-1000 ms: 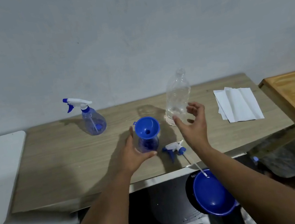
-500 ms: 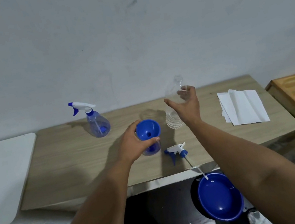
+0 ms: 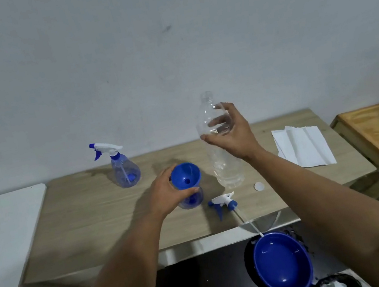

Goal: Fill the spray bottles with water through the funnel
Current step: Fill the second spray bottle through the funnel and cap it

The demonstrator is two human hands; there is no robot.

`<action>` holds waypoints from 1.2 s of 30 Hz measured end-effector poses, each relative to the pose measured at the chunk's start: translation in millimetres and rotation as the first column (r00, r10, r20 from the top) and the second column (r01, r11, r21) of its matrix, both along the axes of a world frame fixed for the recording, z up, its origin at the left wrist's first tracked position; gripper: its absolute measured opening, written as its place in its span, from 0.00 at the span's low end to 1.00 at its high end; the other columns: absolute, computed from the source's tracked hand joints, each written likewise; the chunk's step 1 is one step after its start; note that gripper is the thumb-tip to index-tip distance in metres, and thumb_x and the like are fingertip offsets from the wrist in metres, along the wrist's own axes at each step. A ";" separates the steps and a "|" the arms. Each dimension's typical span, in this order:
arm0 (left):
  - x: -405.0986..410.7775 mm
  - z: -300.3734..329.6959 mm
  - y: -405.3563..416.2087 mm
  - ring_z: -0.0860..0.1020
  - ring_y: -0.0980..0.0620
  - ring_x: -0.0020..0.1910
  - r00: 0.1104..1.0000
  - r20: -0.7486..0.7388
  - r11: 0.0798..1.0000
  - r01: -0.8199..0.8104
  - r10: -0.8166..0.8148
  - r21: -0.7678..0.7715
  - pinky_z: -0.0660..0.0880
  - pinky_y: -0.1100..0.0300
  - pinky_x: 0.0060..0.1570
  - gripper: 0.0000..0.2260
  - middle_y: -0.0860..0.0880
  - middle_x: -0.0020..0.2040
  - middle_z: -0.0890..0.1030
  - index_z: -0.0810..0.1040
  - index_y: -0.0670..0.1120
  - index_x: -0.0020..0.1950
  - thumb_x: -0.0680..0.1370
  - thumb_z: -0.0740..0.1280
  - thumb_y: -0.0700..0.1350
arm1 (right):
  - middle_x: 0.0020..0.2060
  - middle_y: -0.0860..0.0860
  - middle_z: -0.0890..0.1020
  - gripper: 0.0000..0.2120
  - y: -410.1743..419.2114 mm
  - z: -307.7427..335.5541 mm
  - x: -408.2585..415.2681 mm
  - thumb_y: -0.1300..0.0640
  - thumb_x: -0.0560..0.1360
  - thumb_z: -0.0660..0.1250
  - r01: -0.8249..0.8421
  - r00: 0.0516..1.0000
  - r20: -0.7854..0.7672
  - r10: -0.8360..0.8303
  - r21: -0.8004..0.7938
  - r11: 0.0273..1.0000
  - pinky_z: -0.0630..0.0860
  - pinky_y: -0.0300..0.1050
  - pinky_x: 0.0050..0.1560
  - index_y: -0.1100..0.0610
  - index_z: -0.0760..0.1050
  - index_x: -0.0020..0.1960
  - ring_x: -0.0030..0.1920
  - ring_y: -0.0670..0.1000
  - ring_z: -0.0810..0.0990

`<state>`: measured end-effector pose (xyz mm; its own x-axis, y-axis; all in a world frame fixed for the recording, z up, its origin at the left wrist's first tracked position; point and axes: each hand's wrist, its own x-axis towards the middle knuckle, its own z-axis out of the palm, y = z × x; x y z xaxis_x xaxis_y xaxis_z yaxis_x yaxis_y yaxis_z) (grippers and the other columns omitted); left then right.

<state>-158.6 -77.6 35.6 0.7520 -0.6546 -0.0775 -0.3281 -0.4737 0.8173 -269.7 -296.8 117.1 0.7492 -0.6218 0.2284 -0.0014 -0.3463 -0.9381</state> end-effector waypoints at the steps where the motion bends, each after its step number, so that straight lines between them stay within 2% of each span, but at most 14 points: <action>1: 0.5 0.4 0.2 0.77 0.60 0.59 1.000 0.010 1.000 0.005 -0.005 -0.006 0.77 0.52 0.62 0.37 0.61 0.60 0.79 0.76 0.59 0.63 0.57 0.81 0.64 | 0.51 0.55 0.84 0.36 2.1 1.8 -1.2 0.54 0.65 0.86 -0.056 0.997 -0.051 0.055 -0.016 0.998 0.85 0.49 0.50 0.45 0.71 0.67 0.43 0.54 0.85; 5: 2.2 -1.3 0.5 0.77 0.58 0.59 1.000 0.021 1.000 0.009 -0.010 0.007 0.76 0.51 0.62 0.33 0.60 0.59 0.79 0.76 0.61 0.60 0.57 0.81 0.65 | 0.48 0.56 0.84 0.34 9.6 -2.9 -7.4 0.49 0.63 0.87 -0.225 0.941 -0.274 0.201 -0.060 0.972 0.83 0.47 0.49 0.43 0.73 0.63 0.40 0.53 0.84; 8: 1.4 -3.5 -0.5 0.77 0.56 0.60 1.000 0.018 1.000 -0.012 0.012 0.006 0.76 0.51 0.63 0.39 0.59 0.62 0.77 0.75 0.59 0.65 0.56 0.81 0.64 | 0.44 0.54 0.86 0.31 12.0 -10.2 -12.4 0.50 0.64 0.86 -0.311 0.864 -0.434 0.254 -0.063 0.949 0.79 0.43 0.48 0.44 0.74 0.62 0.39 0.46 0.82; 13: -1.8 -5.7 -1.7 0.77 0.54 0.61 0.999 0.020 1.000 -0.026 0.026 -0.015 0.75 0.50 0.63 0.40 0.57 0.62 0.76 0.74 0.57 0.67 0.57 0.81 0.61 | 0.43 0.56 0.86 0.32 12.1 -16.9 -19.6 0.48 0.65 0.85 -0.423 0.701 -0.661 0.267 -0.084 0.902 0.79 0.45 0.44 0.47 0.72 0.63 0.39 0.51 0.82; 16: -4.1 -3.3 -1.0 0.77 0.54 0.59 1.000 0.025 1.000 -0.010 0.011 -0.027 0.76 0.50 0.62 0.33 0.58 0.59 0.77 0.74 0.63 0.60 0.59 0.82 0.59 | 0.41 0.56 0.87 0.34 11.9 -18.5 -22.4 0.45 0.63 0.84 -0.453 0.608 -0.751 0.255 -0.065 0.889 0.83 0.50 0.40 0.46 0.71 0.63 0.35 0.51 0.83; 18: -4.5 -1.4 -0.8 0.77 0.55 0.58 1.000 0.031 0.999 -0.002 0.003 -0.034 0.76 0.51 0.61 0.30 0.60 0.57 0.77 0.73 0.66 0.57 0.59 0.82 0.58 | 0.39 0.53 0.86 0.33 12.6 -17.2 -23.5 0.46 0.63 0.84 -0.459 0.564 -0.787 0.251 -0.046 0.887 0.84 0.53 0.37 0.47 0.72 0.62 0.32 0.51 0.82; 21: -3.0 -2.9 -1.2 0.78 0.55 0.56 0.999 0.036 0.999 -0.003 0.005 -0.041 0.77 0.49 0.60 0.29 0.61 0.54 0.78 0.75 0.64 0.56 0.59 0.82 0.59 | 0.37 0.51 0.83 0.32 14.7 -13.2 -24.3 0.47 0.64 0.84 -0.461 0.502 -0.832 0.236 -0.027 0.887 0.80 0.46 0.31 0.48 0.72 0.62 0.30 0.51 0.82; 27: -1.0 -6.4 -1.9 0.77 0.53 0.59 0.999 0.049 1.000 -0.008 0.009 -0.010 0.77 0.49 0.61 0.36 0.57 0.60 0.77 0.75 0.57 0.64 0.59 0.81 0.62 | 0.43 0.52 0.81 0.35 15.1 -12.2 -21.2 0.47 0.64 0.85 -0.469 0.416 -0.877 0.241 0.020 0.883 0.80 0.43 0.31 0.48 0.70 0.63 0.35 0.53 0.86; 31: -0.4 -7.4 -0.9 0.77 0.55 0.60 0.999 0.044 1.000 -0.011 0.010 0.017 0.76 0.50 0.61 0.39 0.58 0.61 0.76 0.74 0.59 0.66 0.58 0.79 0.66 | 0.49 0.53 0.81 0.36 17.4 -12.8 -19.1 0.46 0.63 0.85 -0.474 0.396 -0.891 0.223 0.010 0.880 0.79 0.41 0.30 0.49 0.70 0.64 0.36 0.55 0.86; 33: -0.9 -7.1 -0.5 0.76 0.55 0.60 0.999 0.041 0.999 -0.018 0.016 0.027 0.76 0.51 0.61 0.39 0.59 0.62 0.76 0.73 0.60 0.67 0.58 0.79 0.66 | 0.55 0.54 0.79 0.40 17.9 -14.3 -17.4 0.45 0.61 0.86 -0.480 0.390 -0.896 0.214 0.000 0.877 0.82 0.43 0.32 0.50 0.70 0.67 0.39 0.56 0.87; 36: 0.1 -8.4 -1.0 0.77 0.55 0.60 0.999 0.037 0.999 -0.013 0.012 0.033 0.77 0.50 0.61 0.39 0.59 0.62 0.76 0.74 0.60 0.66 0.57 0.78 0.67 | 0.58 0.54 0.79 0.44 19.0 -14.3 -15.3 0.44 0.58 0.86 -0.487 0.381 -0.901 0.208 -0.004 0.873 0.84 0.45 0.33 0.51 0.71 0.69 0.43 0.56 0.88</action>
